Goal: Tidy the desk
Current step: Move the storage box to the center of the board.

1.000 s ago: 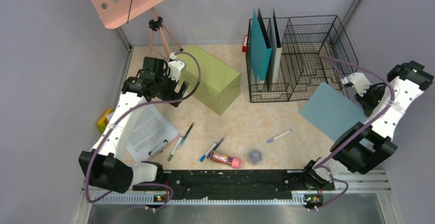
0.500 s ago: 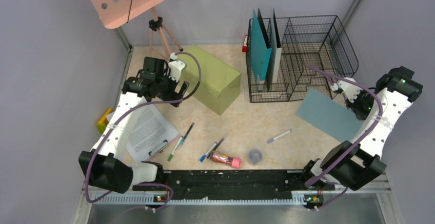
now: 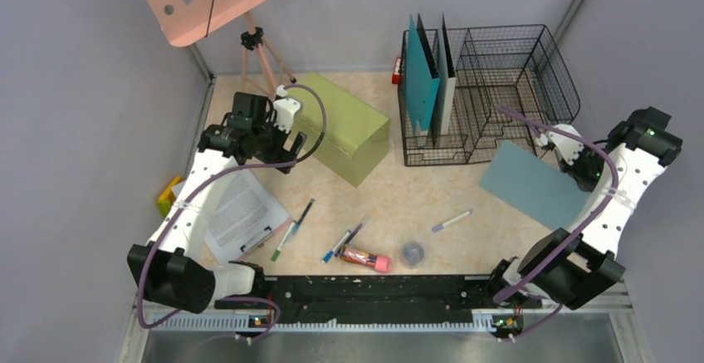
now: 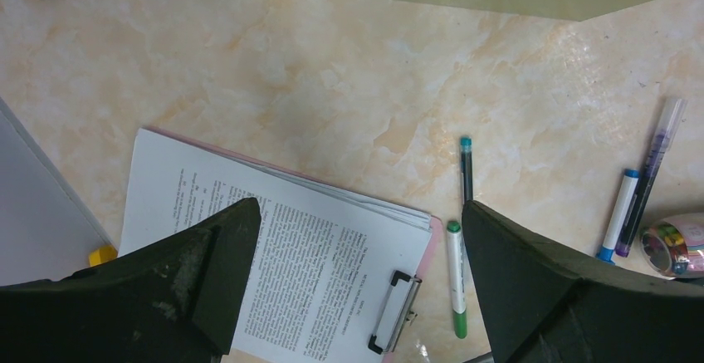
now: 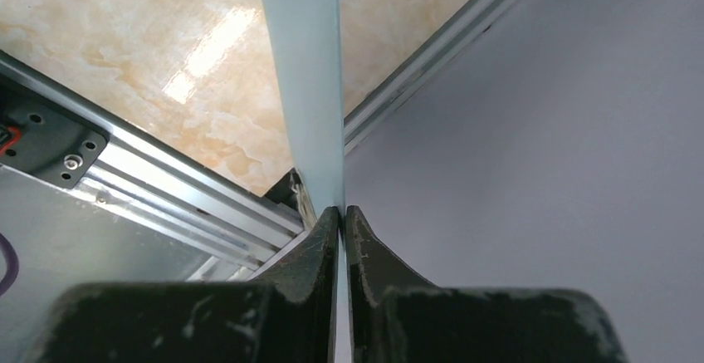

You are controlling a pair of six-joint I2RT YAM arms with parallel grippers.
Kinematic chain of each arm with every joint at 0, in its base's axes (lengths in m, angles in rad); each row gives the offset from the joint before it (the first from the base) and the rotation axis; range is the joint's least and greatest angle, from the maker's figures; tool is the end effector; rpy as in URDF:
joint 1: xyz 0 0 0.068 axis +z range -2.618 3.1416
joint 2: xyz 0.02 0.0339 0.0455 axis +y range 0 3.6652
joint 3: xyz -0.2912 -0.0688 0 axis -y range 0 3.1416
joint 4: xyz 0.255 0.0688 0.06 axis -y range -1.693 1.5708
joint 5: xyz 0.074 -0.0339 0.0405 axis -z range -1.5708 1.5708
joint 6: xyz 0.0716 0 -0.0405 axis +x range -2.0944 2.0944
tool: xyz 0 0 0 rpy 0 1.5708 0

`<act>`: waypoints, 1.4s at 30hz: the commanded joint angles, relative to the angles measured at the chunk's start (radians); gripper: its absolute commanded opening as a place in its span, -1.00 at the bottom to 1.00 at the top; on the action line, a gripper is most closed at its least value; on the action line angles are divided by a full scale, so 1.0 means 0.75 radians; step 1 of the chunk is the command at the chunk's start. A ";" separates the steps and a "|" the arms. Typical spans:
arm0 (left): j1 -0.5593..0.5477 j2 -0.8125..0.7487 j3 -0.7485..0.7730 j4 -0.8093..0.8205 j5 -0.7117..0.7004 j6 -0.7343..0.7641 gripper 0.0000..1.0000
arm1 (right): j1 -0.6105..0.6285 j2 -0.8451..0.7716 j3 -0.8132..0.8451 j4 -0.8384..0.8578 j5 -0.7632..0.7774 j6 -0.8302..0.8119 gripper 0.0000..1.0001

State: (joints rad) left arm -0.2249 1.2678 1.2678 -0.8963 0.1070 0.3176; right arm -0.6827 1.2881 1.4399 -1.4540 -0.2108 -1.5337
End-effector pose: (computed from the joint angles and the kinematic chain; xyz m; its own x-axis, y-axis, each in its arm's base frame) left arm 0.2701 -0.0696 0.3380 -0.6337 0.4635 -0.6193 0.5102 0.8522 0.1158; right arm 0.1801 -0.1272 0.3522 -0.6012 -0.7706 -0.2114 -0.7263 0.6373 -0.2577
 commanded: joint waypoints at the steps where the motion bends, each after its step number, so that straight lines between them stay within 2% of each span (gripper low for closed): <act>1: -0.011 -0.006 0.019 0.053 -0.001 0.008 0.93 | 0.006 0.015 -0.079 -0.065 -0.032 -0.001 -0.88; 12: -0.015 -0.003 0.017 0.057 -0.012 0.014 0.93 | 0.006 -0.034 -0.110 -0.065 -0.030 -0.004 -0.87; 20: -0.022 -0.013 0.021 0.062 0.004 0.006 0.93 | 0.006 0.027 -0.174 -0.061 -0.087 0.036 -0.77; 23: -0.027 -0.023 0.028 0.070 0.011 0.003 0.93 | 0.006 0.043 -0.198 -0.035 -0.112 0.061 -0.83; 24: -0.029 -0.027 0.035 0.072 0.018 0.001 0.93 | 0.006 0.045 -0.204 -0.019 -0.117 0.073 -0.98; 25: -0.032 -0.029 0.041 0.073 0.028 -0.004 0.93 | 0.006 0.048 -0.203 -0.004 -0.125 0.085 -1.00; 31: -0.069 -0.036 0.118 0.081 0.122 -0.065 0.93 | 0.006 0.058 -0.112 -0.065 -0.198 0.089 -1.00; 36: -0.149 -0.026 0.179 0.137 0.194 -0.106 0.91 | 0.006 -0.013 -0.082 -0.067 -0.222 -0.005 -1.00; 42: -0.243 0.065 0.270 0.226 0.227 -0.156 0.89 | 0.006 -0.014 0.016 -0.069 -0.330 -0.064 -1.00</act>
State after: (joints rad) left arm -0.3702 1.2751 1.3956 -0.8177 0.2348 0.2436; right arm -0.6827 1.3209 1.3716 -1.4921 -0.3496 -1.5169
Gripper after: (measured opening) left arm 0.950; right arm 0.007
